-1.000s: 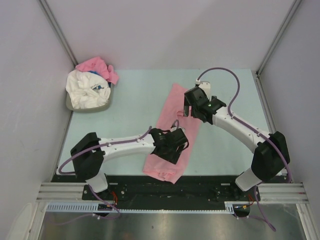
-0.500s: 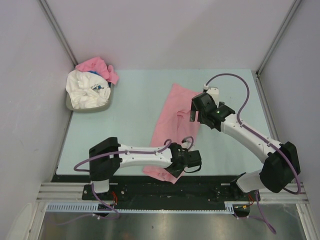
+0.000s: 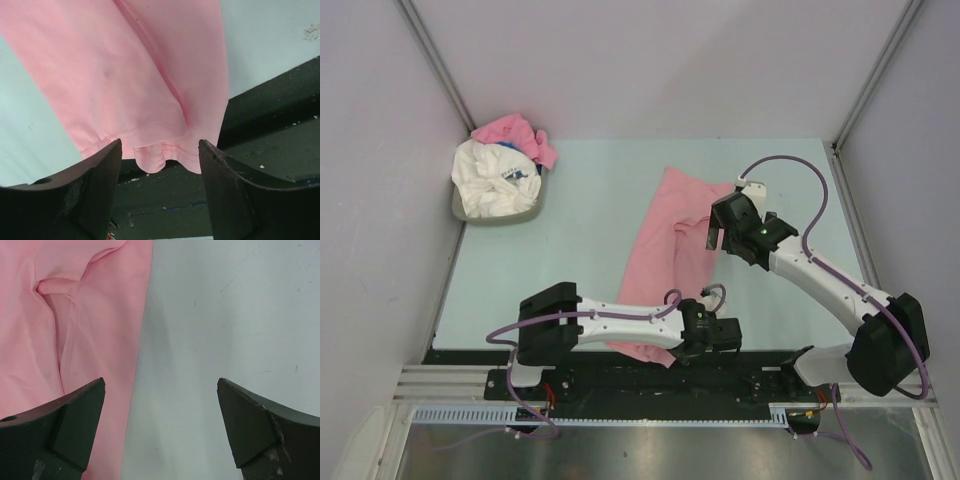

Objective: Fold and stack the t-shirts

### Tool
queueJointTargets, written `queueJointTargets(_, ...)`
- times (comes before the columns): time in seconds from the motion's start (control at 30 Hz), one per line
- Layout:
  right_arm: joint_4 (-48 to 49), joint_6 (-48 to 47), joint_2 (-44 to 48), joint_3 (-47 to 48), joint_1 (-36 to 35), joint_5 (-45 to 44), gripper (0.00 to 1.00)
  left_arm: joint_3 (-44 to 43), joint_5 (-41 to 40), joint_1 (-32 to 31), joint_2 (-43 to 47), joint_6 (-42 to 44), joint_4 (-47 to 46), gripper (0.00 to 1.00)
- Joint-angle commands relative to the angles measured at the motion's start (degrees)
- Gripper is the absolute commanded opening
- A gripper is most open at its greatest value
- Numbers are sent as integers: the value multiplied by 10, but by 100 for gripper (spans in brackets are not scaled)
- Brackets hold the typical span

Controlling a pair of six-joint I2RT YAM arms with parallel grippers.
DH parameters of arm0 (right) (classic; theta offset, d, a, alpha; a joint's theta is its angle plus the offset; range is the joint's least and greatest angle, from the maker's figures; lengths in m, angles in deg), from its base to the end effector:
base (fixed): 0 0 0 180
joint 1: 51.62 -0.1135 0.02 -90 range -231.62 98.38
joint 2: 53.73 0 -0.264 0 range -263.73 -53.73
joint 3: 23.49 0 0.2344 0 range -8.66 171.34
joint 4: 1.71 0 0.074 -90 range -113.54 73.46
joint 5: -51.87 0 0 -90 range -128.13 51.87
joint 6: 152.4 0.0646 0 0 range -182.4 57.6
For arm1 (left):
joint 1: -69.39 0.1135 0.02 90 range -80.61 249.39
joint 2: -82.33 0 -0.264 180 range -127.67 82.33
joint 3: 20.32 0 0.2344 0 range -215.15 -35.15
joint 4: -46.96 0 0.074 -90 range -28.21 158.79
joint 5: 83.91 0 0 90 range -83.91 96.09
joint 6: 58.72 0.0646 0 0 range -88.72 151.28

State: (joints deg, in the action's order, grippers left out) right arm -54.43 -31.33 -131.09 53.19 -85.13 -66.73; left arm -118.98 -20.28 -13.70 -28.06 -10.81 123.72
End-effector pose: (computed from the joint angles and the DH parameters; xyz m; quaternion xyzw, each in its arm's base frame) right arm 0.2460 0.1258 0.2634 0.0579 0.9215 -0.0357 0.3825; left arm 0.0700 -0.3390 0.1815 0.3381 0.9130 0.0936 0.2084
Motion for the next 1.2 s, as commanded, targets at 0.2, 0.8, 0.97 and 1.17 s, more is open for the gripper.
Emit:
queueJointTargets(0.2, 19, 12, 26, -19, 6, 6, 100, -6, -47, 4, -32, -14, 11, 65)
queueJointTargets(0.8, 30, 14, 15, -30, 6, 13, 100, 54, -28, 21, -24, -6, -40, 25)
queueJointTargets(0.97, 30, 14, 12, -30, 6, 14, 100, 76, -26, 22, -12, -11, -45, 0)
queueJointTargets(1.17, 37, 14, 12, -30, 5, 17, 100, 79, -43, 23, 21, -15, -22, 0)
